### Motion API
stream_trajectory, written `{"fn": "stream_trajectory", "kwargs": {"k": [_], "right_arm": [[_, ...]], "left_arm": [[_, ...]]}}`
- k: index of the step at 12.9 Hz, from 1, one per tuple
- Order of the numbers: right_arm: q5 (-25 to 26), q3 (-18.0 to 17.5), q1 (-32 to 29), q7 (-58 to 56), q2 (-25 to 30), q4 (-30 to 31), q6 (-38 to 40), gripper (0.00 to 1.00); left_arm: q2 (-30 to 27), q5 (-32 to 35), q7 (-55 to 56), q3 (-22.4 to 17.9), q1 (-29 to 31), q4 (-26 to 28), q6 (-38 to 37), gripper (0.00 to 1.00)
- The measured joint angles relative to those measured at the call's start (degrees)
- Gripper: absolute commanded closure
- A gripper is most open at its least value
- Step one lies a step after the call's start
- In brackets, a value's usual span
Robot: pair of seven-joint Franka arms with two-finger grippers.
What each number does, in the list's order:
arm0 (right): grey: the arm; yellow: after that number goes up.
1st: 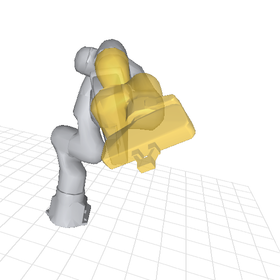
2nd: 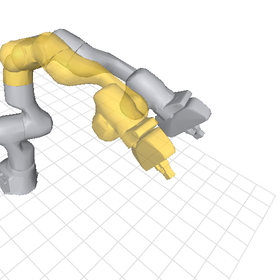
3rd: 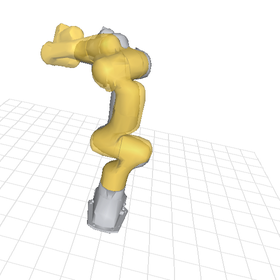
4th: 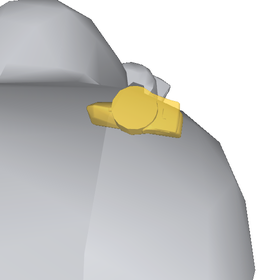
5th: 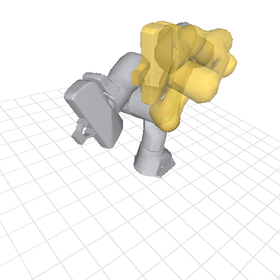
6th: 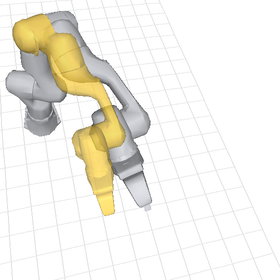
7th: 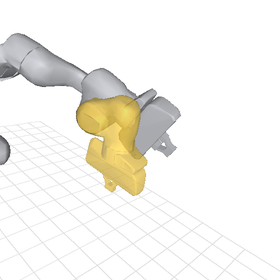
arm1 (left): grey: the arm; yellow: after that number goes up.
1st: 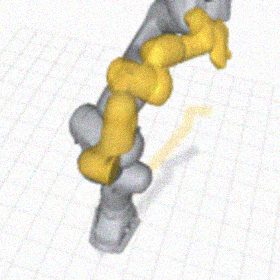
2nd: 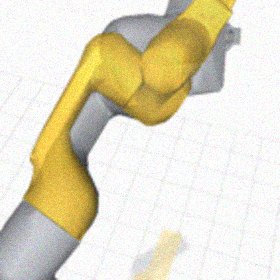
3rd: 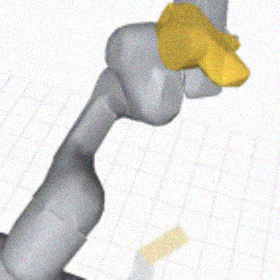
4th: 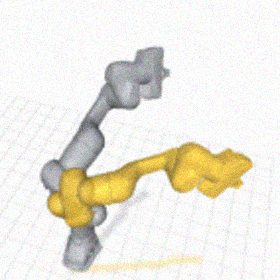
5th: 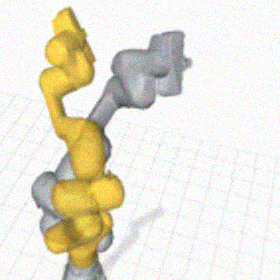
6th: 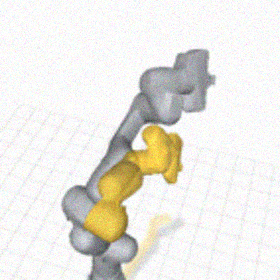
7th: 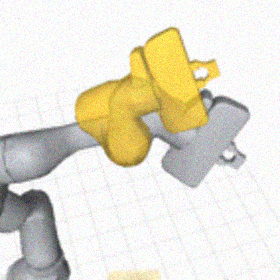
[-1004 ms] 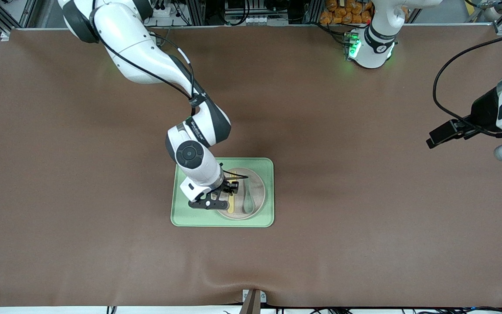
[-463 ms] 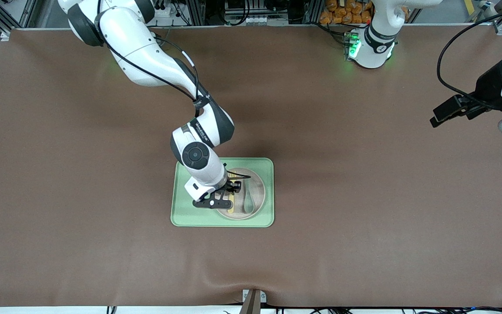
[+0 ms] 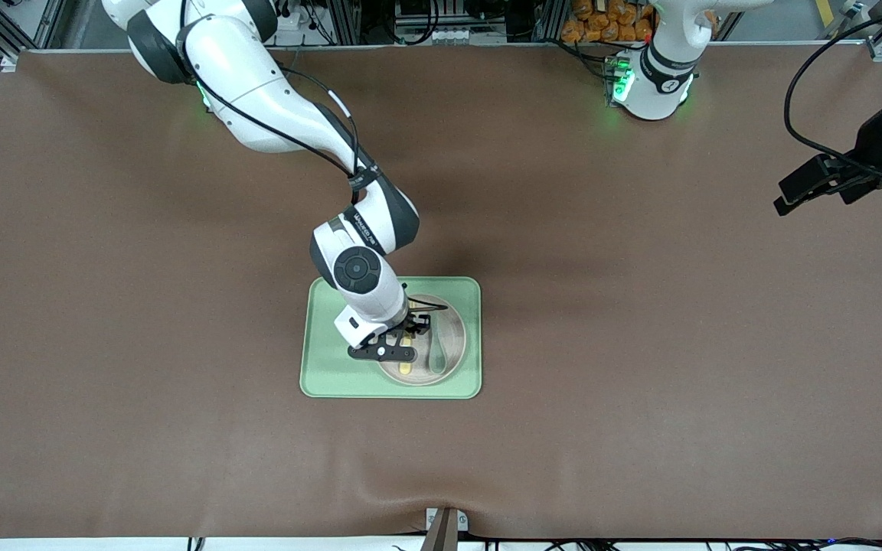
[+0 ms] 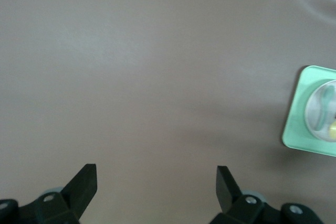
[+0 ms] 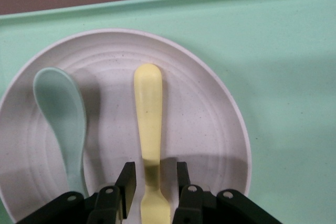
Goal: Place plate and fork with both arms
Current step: 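Close the right gripper on the yellow fork handle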
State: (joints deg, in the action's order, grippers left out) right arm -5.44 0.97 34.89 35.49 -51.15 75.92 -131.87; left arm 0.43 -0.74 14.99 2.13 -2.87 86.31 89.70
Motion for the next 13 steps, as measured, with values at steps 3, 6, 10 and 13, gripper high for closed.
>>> {"fn": "stream_trajectory", "kwargs": {"k": [3,6,10,13], "right_arm": [[0.0,0.0,0.1,0.0,-0.3,0.0,0.0,0.67],[0.4,0.0,0.4,0.0,-0.3,0.0,0.0,0.79],[0.8,0.0,0.5,0.1,-0.5,0.0,0.0,0.78],[1.0,0.0,0.6,0.1,-0.8,0.0,-1.0,1.00]], "left_arm": [[0.0,1.8,-1.8,0.1,0.1,-0.1,0.0,0.00],[0.0,1.8,-1.9,0.1,0.3,-0.1,0.0,0.00],[0.0,1.8,-1.9,0.1,0.3,-0.3,0.0,0.00],[0.0,1.8,-1.9,0.2,0.3,-0.5,0.0,0.00]]}}
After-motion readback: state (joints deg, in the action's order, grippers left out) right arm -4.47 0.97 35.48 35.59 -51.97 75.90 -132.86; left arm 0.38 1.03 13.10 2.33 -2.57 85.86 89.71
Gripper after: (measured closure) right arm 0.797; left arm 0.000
